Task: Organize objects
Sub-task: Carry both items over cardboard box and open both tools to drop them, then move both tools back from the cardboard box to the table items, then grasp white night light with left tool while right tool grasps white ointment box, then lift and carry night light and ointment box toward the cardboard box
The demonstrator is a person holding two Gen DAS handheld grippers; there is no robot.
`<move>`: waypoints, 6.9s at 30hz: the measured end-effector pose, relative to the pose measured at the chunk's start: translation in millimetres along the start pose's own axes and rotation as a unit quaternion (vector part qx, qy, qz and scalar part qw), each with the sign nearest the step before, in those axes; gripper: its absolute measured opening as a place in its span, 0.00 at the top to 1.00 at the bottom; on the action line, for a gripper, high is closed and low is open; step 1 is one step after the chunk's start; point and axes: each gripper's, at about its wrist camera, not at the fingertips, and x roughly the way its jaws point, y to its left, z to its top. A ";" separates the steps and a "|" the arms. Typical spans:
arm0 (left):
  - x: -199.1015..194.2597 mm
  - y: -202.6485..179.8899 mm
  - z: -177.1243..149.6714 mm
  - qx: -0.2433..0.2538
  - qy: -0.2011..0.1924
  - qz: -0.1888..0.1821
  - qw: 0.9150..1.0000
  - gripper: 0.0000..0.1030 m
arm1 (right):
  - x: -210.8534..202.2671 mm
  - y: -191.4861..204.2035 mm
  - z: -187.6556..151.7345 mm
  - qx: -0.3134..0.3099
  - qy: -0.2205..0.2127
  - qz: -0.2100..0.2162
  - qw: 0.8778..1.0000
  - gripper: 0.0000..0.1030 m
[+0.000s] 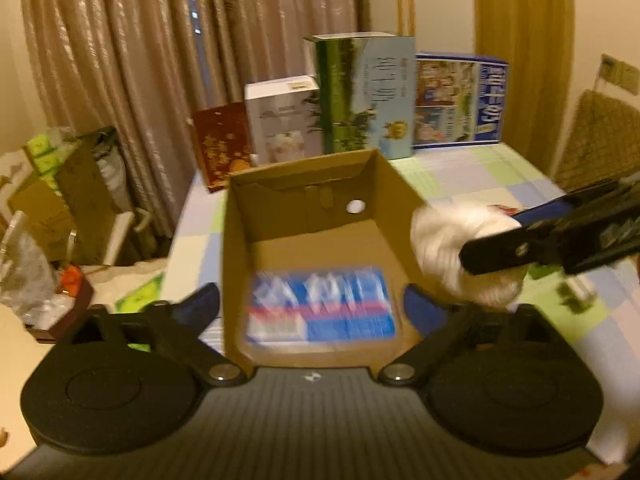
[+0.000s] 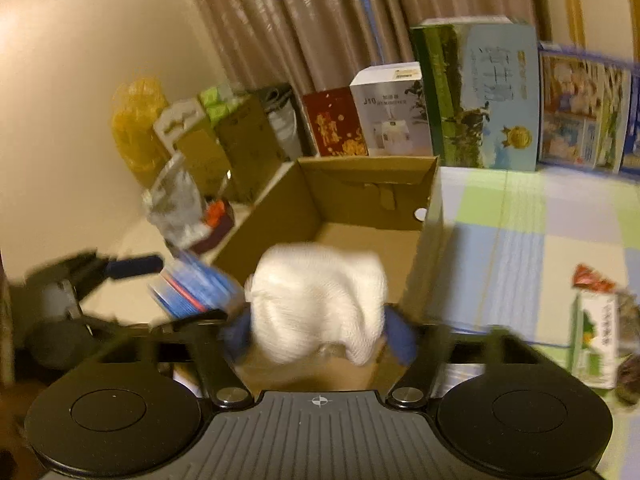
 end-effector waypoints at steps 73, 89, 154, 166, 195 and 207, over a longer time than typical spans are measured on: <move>57.7 -329.4 -32.7 0.122 0.025 -0.118 0.985 0.04 | -197.9 -221.9 -146.6 -0.054 0.020 -0.271 0.961 0.19; 115.4 -349.1 -46.3 0.142 0.032 -0.113 0.983 0.04 | -96.8 -281.2 -128.6 -0.178 0.094 -0.264 0.943 0.42; 99.0 -312.2 -73.5 0.157 0.023 -0.100 0.982 0.40 | -88.5 -260.1 -145.0 -0.019 0.085 -0.230 0.969 0.65; 71.1 -293.0 -54.9 0.105 0.030 -0.118 0.987 0.40 | -115.6 -227.4 -129.2 0.005 0.075 -0.232 0.970 0.66; -77.6 -101.8 -10.5 -0.001 -0.017 -0.006 1.000 0.40 | -124.8 -1.6 -61.6 -0.035 -0.008 -0.093 0.995 0.66; -67.0 -24.2 -15.6 -0.040 0.002 0.015 0.999 0.40 | -57.3 39.1 -43.1 -0.052 0.012 -0.068 0.996 0.66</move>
